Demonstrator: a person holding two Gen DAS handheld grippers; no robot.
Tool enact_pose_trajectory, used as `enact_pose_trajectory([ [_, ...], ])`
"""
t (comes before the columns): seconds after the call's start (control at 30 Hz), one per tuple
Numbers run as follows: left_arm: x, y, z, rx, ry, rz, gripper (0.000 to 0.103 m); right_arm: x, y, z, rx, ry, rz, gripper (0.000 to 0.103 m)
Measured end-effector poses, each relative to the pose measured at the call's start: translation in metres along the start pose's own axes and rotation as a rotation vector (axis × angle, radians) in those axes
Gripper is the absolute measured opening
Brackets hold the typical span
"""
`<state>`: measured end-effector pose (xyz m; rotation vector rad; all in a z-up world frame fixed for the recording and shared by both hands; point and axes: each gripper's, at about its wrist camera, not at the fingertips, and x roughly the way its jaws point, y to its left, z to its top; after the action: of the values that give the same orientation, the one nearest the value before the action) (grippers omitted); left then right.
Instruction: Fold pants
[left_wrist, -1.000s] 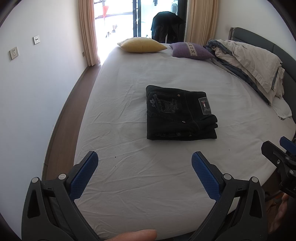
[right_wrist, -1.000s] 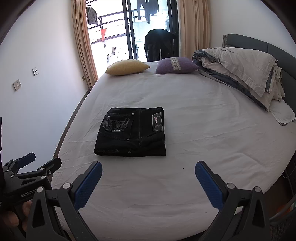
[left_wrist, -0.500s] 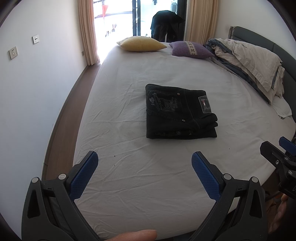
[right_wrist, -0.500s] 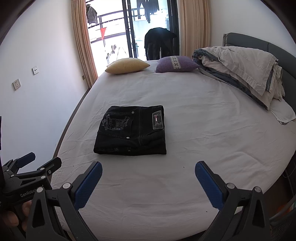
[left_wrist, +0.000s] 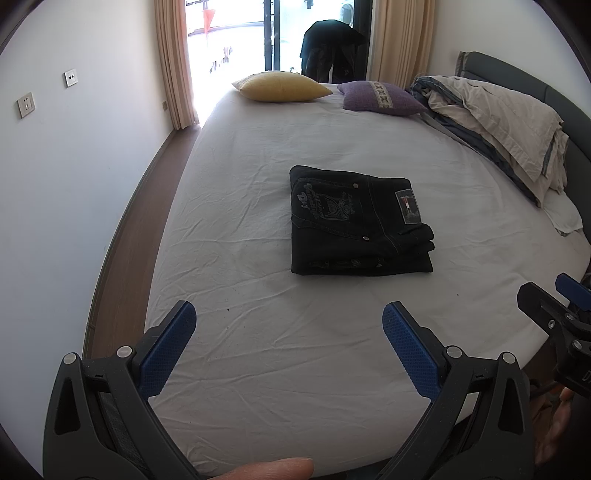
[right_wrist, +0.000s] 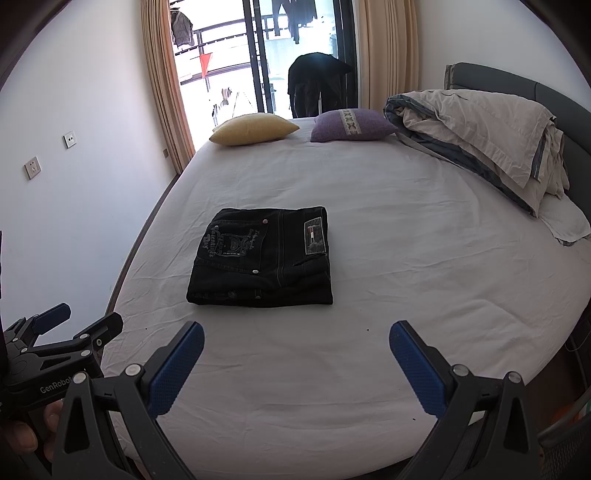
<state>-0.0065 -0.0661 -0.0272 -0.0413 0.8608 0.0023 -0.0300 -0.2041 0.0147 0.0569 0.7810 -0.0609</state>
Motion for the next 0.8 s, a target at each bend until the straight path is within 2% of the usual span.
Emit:
enact_pose_trajectory([
  [0.8,0.0033,0.0004,-0.0011,0.006,0.003,-0.006,0.103,0.0030,0.0006,-0.0070,0.002,0.006,0.003,0.103],
])
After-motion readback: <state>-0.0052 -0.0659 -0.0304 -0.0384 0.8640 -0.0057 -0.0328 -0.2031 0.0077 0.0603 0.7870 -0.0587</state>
